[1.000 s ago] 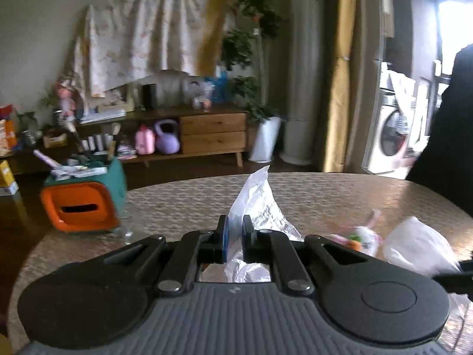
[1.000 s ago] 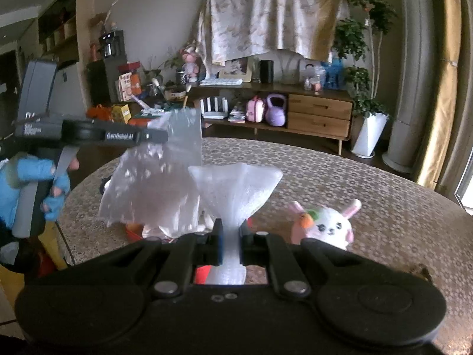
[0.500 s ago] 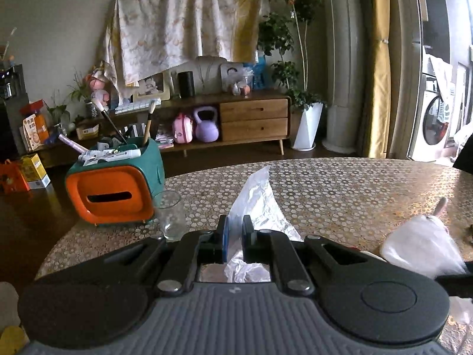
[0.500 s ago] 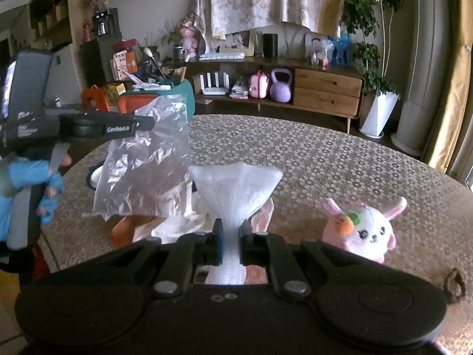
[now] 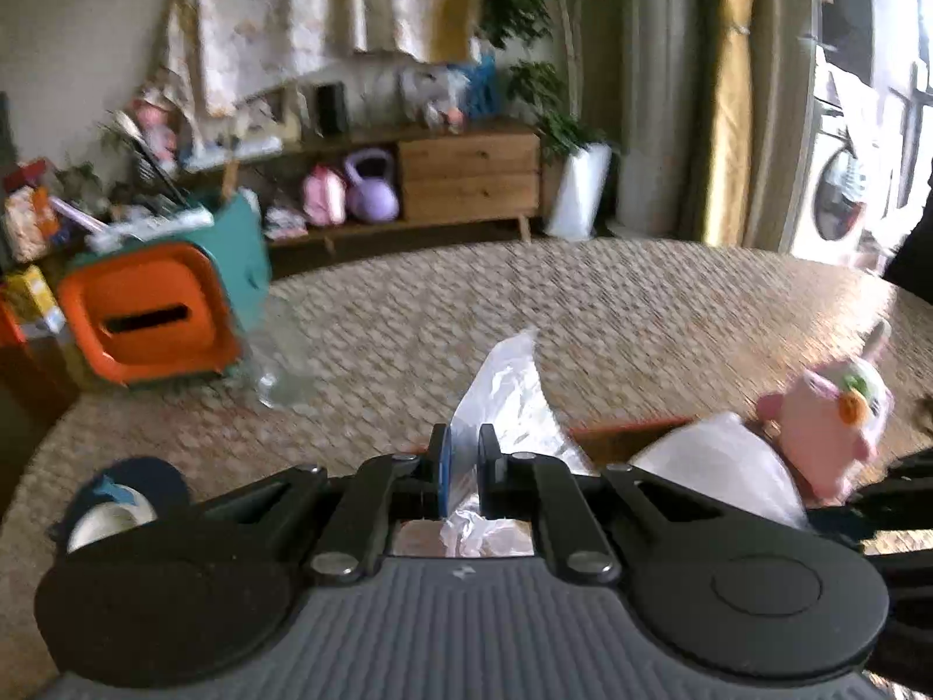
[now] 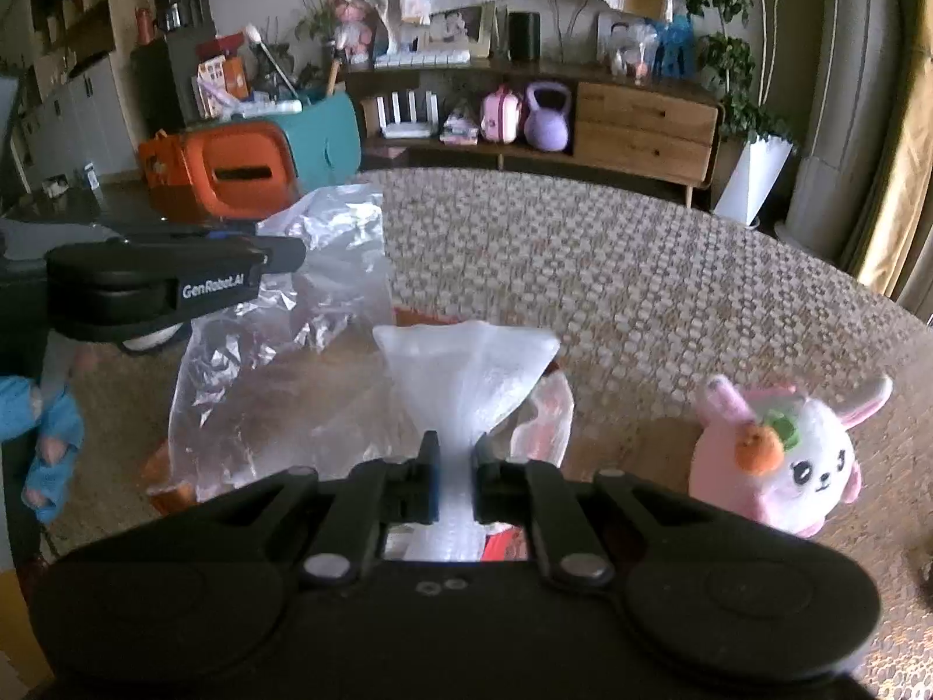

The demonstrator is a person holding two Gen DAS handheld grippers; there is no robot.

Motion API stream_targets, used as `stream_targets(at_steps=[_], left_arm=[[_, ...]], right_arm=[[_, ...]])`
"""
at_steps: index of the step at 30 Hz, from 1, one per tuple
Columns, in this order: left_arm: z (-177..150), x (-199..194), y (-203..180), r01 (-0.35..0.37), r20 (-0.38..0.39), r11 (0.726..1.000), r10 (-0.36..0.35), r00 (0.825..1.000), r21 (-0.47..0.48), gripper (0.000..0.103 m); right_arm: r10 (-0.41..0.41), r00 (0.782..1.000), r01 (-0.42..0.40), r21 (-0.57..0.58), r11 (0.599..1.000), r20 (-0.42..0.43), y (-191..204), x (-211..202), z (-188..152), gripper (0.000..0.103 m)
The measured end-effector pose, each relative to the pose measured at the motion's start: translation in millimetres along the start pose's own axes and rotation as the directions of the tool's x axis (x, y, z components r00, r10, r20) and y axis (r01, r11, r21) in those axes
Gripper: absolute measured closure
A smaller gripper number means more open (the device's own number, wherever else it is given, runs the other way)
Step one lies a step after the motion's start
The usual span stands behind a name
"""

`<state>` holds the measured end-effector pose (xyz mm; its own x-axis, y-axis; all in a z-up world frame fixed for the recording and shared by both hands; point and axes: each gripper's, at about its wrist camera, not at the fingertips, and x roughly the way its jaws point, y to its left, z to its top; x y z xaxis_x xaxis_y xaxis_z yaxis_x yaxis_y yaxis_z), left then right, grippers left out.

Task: Organize soft objects
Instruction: 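Lower the plastic sheet and tissue into the tin and open both tools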

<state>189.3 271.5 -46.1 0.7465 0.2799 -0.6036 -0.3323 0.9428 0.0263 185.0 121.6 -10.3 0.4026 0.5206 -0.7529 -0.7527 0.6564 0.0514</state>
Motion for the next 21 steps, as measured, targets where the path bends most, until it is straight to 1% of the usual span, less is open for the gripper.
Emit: stream_targets(at_steps=[4,8,10,12,14,15,17,18,19,20,21], left_arm=[[-8.0,9.0,-3.3,0.066,-0.063,0.998,-0.065,0.996,0.013,0.094],[-12.7,18.8,-3.8,0.113,-0.129,0.993,-0.11,0.985,0.015,0.094],[-15.2,22.0,-3.9,0.122,-0.151,0.992,-0.118,0.981,0.017,0.094],[-17.3,25.4,-3.5,0.119,-0.164,0.993,-0.113,0.98,0.022,0.094],[-18.7,26.2,-2.6,0.125,-0.171,0.992,-0.121,0.978,0.011,0.092],[-19.0,26.4,-1.6,0.129,-0.174,0.992,-0.126,0.977,0.003,0.089],[-18.1,26.2,-0.1,0.128,-0.176,0.992,-0.126,0.976,-0.002,0.079],[-18.0,26.4,0.5,0.122,-0.177,0.993,-0.12,0.977,-0.003,0.064],[-17.5,26.3,1.9,0.121,-0.176,0.993,-0.12,0.977,-0.005,0.042],[-17.1,25.5,3.1,0.129,-0.167,0.992,-0.128,0.978,-0.009,0.034],[-16.4,24.1,3.9,0.134,-0.156,0.991,-0.134,0.979,-0.015,0.029]], right_arm=[[0.004,1.0,-0.004,-0.005,1.0,-0.023,1.4,6.7,-5.2,0.093],[0.011,0.999,-0.012,-0.006,1.0,-0.039,5.4,11.2,-9.5,0.092],[0.01,0.999,-0.011,-0.009,1.0,-0.047,6.9,13.4,-10.6,0.092],[0.01,0.999,-0.011,-0.01,1.0,-0.049,8.0,15.6,-10.4,0.087],[0.007,0.999,-0.008,-0.009,1.0,-0.049,8.3,17.3,-11.5,0.085],[0.006,0.999,-0.007,-0.008,1.0,-0.047,7.5,18.3,-11.9,0.084],[0.003,0.999,-0.003,0.001,1.0,-0.042,6.5,18.0,-13.2,0.083],[0.002,0.999,-0.002,0.003,1.0,-0.04,6.2,17.1,-12.7,0.083],[0.001,0.999,-0.001,0.003,1.0,-0.039,5.8,16.7,-12.9,0.083],[0.001,0.999,-0.001,0.0,1.0,-0.037,5.8,16.9,-12.8,0.082],[0.0,0.999,0.0,-0.002,1.0,-0.035,6.9,17.1,-13.3,0.081]])
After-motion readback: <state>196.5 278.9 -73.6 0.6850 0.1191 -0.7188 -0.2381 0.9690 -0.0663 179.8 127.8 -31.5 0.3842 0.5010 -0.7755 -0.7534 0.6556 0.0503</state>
